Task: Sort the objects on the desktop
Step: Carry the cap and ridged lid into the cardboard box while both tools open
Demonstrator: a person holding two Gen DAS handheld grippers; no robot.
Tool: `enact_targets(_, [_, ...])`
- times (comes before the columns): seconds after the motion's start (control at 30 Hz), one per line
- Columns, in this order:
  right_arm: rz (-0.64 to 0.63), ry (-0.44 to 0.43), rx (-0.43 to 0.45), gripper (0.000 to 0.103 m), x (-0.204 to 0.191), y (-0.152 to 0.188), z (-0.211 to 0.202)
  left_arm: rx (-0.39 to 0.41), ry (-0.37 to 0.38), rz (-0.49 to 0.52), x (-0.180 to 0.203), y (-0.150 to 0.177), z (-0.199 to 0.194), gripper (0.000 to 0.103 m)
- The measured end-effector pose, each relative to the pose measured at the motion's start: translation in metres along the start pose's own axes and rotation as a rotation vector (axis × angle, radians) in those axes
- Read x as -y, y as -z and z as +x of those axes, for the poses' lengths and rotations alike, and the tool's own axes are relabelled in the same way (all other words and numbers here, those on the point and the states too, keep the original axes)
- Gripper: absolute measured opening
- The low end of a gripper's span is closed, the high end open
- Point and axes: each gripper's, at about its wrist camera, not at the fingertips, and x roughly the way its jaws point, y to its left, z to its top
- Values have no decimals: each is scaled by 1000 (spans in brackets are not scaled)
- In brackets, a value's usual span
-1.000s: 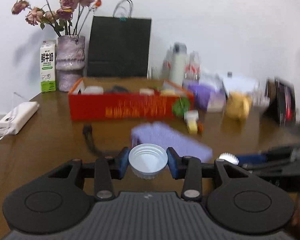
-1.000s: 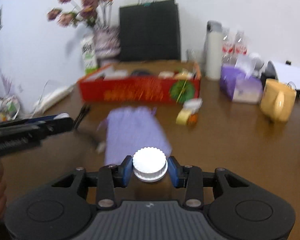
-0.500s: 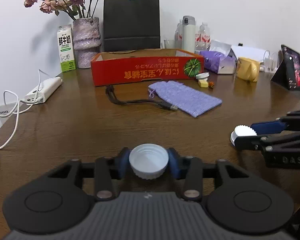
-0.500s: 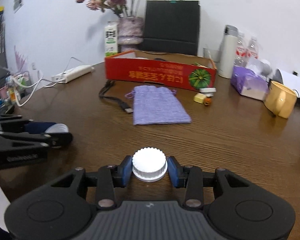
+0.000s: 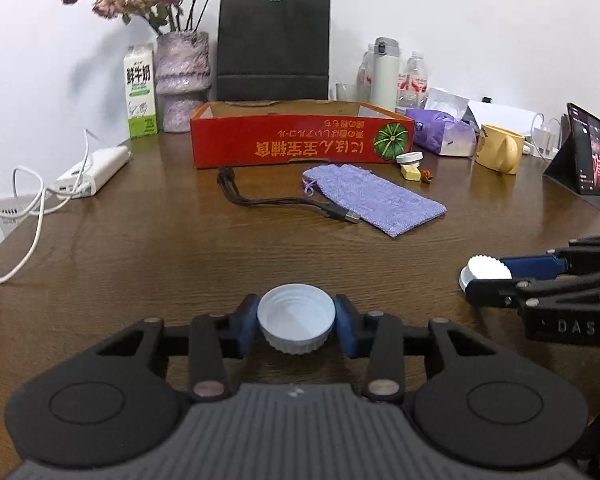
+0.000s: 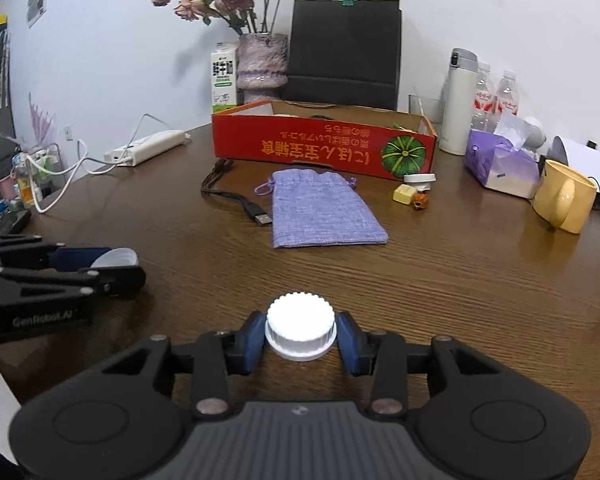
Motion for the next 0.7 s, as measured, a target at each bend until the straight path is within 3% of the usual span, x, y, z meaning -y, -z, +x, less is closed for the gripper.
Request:
enact_targets(0.17, [3, -20, 31, 38, 1, -10, -3, 30, -3, -32, -6, -12, -3, 41])
enact_targets(0.33, [-18, -1, 103, 38, 12, -43, -6, 40, 0, -73, -17, -43, 6, 41])
enact_targets(0.47, [-55, 45, 169, 38, 29, -91, 1, 85, 6, -70, -34, -93, 17, 41])
enact_targets(0.57, [-80, 102, 201, 38, 42, -129, 11, 81, 43, -102, -54, -139, 34, 41])
enact_targets(0.7, [-94, 98, 215, 38, 60, -179, 36, 61, 61, -99, -73, -193, 77, 41])
